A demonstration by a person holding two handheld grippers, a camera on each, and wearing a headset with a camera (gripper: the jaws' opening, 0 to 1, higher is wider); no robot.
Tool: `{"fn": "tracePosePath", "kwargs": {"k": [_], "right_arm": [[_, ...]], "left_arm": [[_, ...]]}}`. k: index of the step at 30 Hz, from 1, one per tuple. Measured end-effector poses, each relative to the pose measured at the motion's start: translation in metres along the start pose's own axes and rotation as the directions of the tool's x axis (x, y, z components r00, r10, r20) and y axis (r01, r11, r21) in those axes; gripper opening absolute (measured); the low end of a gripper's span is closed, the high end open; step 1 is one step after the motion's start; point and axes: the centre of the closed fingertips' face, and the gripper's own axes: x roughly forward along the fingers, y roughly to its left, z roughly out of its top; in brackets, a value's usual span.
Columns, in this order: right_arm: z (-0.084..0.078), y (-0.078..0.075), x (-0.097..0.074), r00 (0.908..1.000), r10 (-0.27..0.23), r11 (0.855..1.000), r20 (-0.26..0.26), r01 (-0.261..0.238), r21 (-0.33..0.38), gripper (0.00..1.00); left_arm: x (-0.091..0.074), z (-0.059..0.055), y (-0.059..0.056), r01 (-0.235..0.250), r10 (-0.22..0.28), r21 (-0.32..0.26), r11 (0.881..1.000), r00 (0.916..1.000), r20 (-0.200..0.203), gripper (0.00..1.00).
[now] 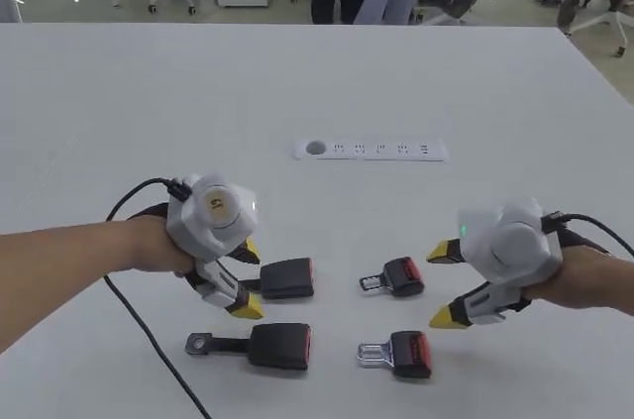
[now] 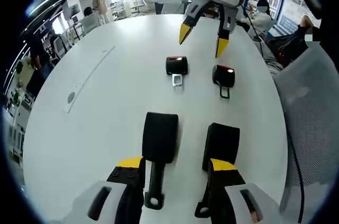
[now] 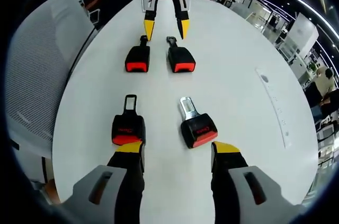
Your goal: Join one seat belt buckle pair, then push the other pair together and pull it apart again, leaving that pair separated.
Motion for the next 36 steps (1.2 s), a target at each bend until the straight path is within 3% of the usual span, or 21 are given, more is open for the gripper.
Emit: {"fn": "tracePosePath", "kwargs": {"k": [16, 36], "right_arm": [[0.000, -0.022, 0.010, 0.9998, 0.003, 0.999, -0.018, -0.004, -0.042, 0.47], [-0.006, -0.038, 0.033, 0.9977, 0.049, 0.991, -0.047, -0.055, -0.121, 0.41]], "left_arm": [[0.016, 0.002, 0.018, 0.012, -0.011, 0.029, 1.000, 0.9990, -0.044, 0.47], [0.035, 0.003, 0.017, 0.064, -0.058, 0.066, 0.996, 0.9944, -0.088, 0.43]]}}
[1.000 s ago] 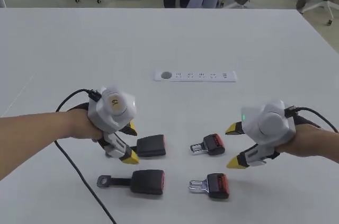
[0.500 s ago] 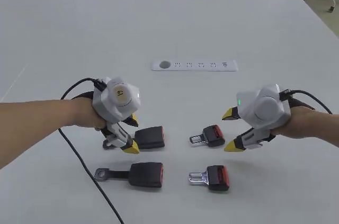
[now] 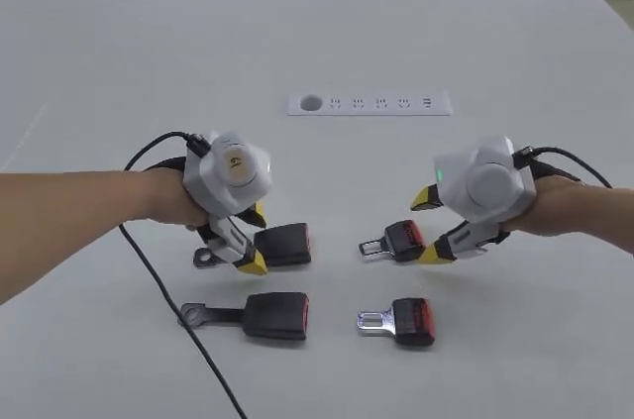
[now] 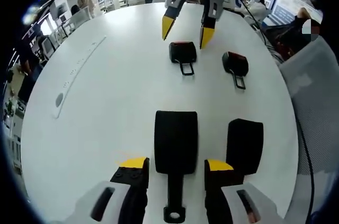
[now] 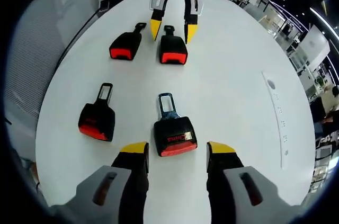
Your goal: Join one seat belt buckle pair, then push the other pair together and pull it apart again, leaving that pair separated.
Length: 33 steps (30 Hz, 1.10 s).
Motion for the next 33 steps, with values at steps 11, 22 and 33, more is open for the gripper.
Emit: {"fn": "tracePosePath", "kwargs": {"k": [11, 22, 33], "right_arm": [[-0.004, 0.003, 0.010, 0.9980, 0.060, 0.998, -0.020, -0.061, -0.035, 0.37], [-0.005, 0.003, 0.016, 0.9961, 0.087, 0.996, -0.017, -0.087, -0.032, 0.33], [-0.004, 0.006, 0.016, 0.9965, 0.080, 0.997, -0.023, -0.080, 0.000, 0.32]], "left_arm": [[0.009, -0.001, 0.002, 0.049, -0.049, 0.006, 0.999, 0.9984, -0.028, 0.41], [0.011, -0.001, 0.005, 0.071, -0.070, 0.061, 0.996, 0.9972, -0.028, 0.35], [0.011, -0.003, 0.003, 0.079, -0.076, 0.101, 0.992, 0.9966, -0.031, 0.33]]}}
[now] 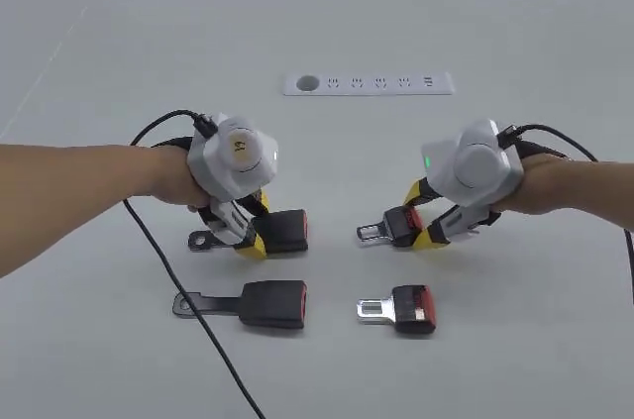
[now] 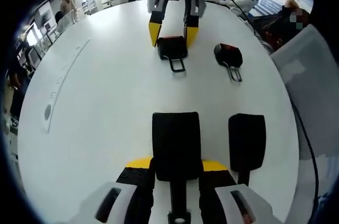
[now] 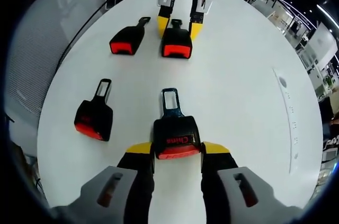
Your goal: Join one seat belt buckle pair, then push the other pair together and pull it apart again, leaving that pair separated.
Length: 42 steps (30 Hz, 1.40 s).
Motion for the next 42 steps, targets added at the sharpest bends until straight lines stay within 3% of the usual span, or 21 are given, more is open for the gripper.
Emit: {"fn": "tracePosePath", "kwargs": {"k": [11, 42], "right_arm": [[-0.002, 0.001, 0.000, 1.0000, -0.007, 0.998, -0.002, 0.007, 0.069, 0.31], [0.014, 0.010, 0.002, 0.9996, -0.021, 0.991, 0.021, 0.018, 0.129, 0.31]], "left_arm": [[0.000, -0.002, -0.002, 0.007, -0.004, 0.075, 0.997, 0.9993, -0.037, 0.33], [0.001, -0.001, 0.000, -0.006, 0.008, 0.040, 0.999, 0.9988, -0.048, 0.32]]}}
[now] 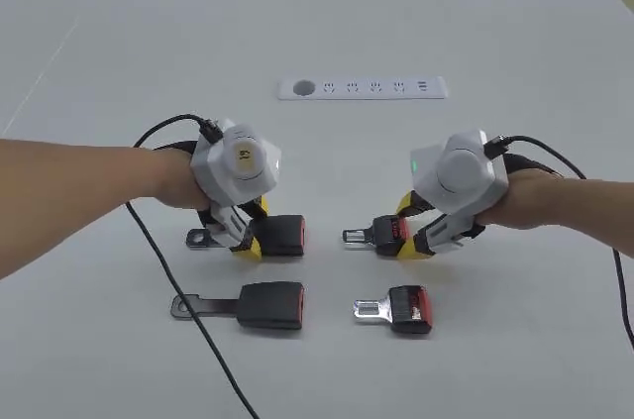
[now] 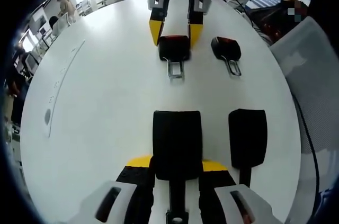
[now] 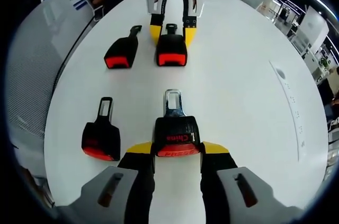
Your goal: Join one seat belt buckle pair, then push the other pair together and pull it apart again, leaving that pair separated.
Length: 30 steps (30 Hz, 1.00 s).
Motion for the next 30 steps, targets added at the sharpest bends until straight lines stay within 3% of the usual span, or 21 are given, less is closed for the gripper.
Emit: {"fn": "tracePosePath", "kwargs": {"k": [30], "right_arm": [[0.026, 0.002, 0.015, 0.9992, -0.005, 1.000, 0.041, 0.005, 0.006, 0.31]], "left_arm": [[0.002, 0.000, 0.000, -0.006, 0.006, -0.012, 1.000, 0.9999, -0.013, 0.32]]}}
